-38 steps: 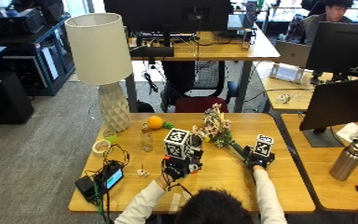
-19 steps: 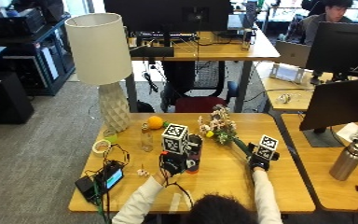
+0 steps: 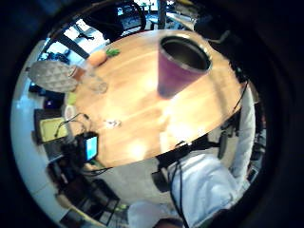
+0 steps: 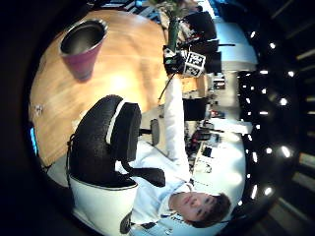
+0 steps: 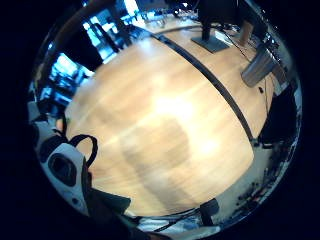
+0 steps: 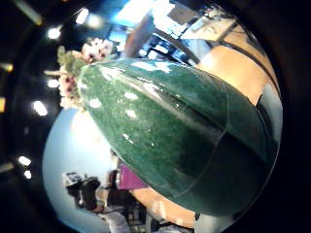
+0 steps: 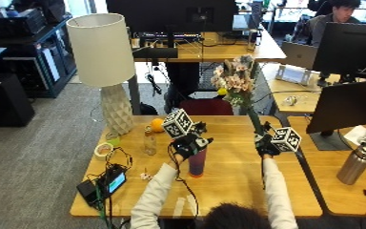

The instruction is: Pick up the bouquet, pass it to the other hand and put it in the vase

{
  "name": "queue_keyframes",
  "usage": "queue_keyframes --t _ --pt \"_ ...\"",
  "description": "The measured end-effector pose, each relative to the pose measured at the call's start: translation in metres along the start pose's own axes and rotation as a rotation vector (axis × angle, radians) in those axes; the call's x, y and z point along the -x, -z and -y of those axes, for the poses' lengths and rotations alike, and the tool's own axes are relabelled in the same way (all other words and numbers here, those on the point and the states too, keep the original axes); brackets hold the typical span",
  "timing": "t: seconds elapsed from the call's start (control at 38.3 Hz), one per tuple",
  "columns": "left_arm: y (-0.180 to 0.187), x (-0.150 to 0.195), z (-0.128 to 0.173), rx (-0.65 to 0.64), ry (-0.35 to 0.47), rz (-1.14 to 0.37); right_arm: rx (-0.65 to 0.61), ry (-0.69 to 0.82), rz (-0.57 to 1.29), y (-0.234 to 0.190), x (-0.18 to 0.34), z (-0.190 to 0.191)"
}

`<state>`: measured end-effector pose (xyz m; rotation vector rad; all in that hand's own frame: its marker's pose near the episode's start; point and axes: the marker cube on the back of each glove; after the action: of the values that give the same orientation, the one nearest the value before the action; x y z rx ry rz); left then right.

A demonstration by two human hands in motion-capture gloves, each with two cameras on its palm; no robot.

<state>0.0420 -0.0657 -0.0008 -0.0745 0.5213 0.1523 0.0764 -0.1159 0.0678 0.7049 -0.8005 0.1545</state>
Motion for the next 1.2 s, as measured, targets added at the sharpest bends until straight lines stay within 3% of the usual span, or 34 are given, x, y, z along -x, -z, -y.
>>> queue_keyframes --t 0.08,0.21,0.37,0.47,0.6,0.7,0.84,0.97,1.02,1.07,1.15,1.17,1.2 --pt "0.015 -0.019 0.023 -0.069 -0.018 -0.179 -0.052 -0.006 0.078 0.01 0.011 0.016" --pt "0.041 -0.058 0.054 -0.157 -0.036 -0.506 -0.107 -0.267 -0.042 0.003 -0.009 0.036" --pt "0.047 -0.096 0.078 -0.171 -0.087 -0.868 -0.112 -0.249 0.212 -0.006 0.042 0.028" --pt "0.035 -0.115 0.088 -0.177 -0.146 -1.007 -0.116 -0.178 0.334 -0.023 0.049 0.019" --pt "0.014 -0.131 0.092 -0.216 -0.228 -1.026 -0.101 -0.099 0.448 -0.043 0.057 -0.004" --pt "-0.003 -0.137 0.096 -0.224 -0.287 -1.016 -0.13 0.123 0.479 -0.055 0.061 -0.019" --pt "-0.02 -0.142 0.099 -0.212 -0.337 -0.994 -0.066 -0.079 0.555 -0.07 0.068 -0.058" --pt "-0.023 -0.152 0.086 -0.197 -0.394 -0.965 -0.077 0.049 0.521 -0.087 0.06 -0.082" --pt "-0.025 -0.151 0.084 -0.21 -0.41 -0.962 -0.063 0.024 0.52 -0.094 0.056 -0.092" --pt "-0.027 -0.146 0.086 -0.27 -0.464 -0.937 -0.042 -0.021 0.548 -0.1 0.057 -0.102" --pt "-0.026 -0.138 0.096 -0.44 -0.655 -0.832 -0.016 -0.058 0.581 -0.105 0.061 -0.112" --pt "-0.026 -0.137 0.096 -0.465 -0.658 -0.825 -0.01 -0.063 0.583 -0.106 0.062 -0.114" --pt "-0.026 -0.136 0.094 -0.466 -0.61 -0.84 -0.007 -0.063 0.58 -0.107 0.063 -0.116"
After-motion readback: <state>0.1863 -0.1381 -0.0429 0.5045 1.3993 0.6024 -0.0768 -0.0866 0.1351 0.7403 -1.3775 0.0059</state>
